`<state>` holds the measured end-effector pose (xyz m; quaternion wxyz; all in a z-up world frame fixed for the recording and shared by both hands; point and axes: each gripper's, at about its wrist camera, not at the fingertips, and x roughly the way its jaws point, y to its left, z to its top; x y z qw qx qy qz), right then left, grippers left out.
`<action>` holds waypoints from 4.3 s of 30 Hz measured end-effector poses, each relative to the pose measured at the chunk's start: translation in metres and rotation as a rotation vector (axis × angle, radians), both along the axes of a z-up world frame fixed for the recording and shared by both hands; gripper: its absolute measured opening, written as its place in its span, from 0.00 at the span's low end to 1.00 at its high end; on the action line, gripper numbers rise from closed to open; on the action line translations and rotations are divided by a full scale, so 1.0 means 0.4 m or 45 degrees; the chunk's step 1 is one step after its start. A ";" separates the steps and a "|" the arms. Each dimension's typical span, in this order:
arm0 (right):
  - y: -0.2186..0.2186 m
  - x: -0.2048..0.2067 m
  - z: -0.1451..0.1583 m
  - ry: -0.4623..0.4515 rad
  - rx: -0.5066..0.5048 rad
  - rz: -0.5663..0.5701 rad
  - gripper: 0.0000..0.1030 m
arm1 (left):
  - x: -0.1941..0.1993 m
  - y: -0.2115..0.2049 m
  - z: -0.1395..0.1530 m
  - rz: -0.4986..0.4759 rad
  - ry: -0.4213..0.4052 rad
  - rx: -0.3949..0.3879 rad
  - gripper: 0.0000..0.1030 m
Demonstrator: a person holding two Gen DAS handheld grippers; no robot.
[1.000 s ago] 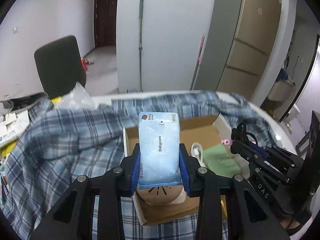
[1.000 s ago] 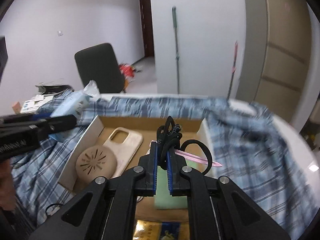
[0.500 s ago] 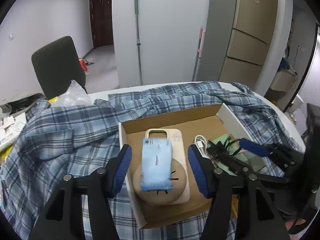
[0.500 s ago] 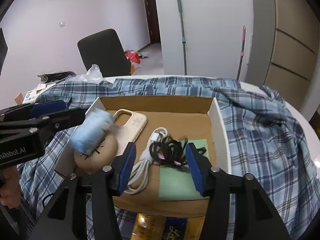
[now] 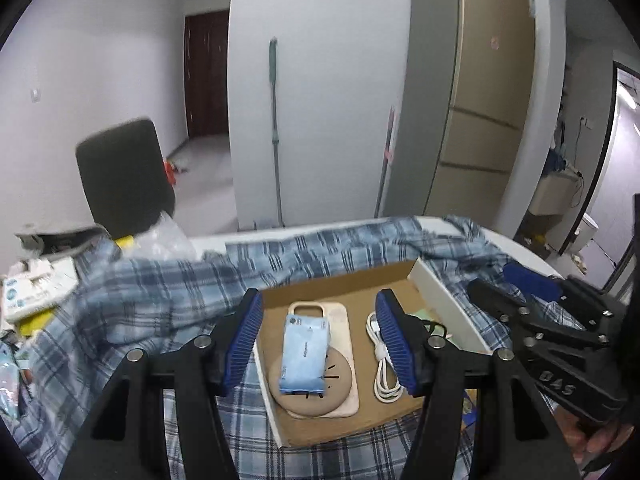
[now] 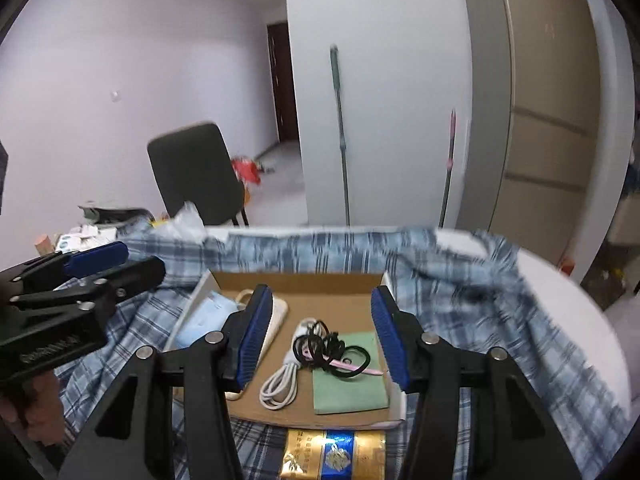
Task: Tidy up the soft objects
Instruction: 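Open both tools to drop the cable and tissue pack into the box, then grasp the gold cigarette pack with the right tool while the left tool grasps the white earphone case, then lift and carry the cigarette pack and earphone case over the box with both tools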
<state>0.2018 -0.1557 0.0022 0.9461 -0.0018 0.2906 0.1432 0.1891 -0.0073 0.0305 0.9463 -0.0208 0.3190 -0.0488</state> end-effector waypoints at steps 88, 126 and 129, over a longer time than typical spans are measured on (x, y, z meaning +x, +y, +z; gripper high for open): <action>-0.006 -0.071 -0.309 0.462 -0.210 -0.082 0.99 | -0.368 0.038 -0.127 0.058 -0.343 0.009 0.29; 0.030 -0.254 -0.041 -0.182 -0.147 0.055 0.82 | -0.400 0.024 0.008 0.043 -0.377 -0.006 0.30; 0.047 -0.209 0.012 -0.196 -0.153 0.057 0.82 | -0.359 0.010 0.064 0.057 -0.382 0.029 0.30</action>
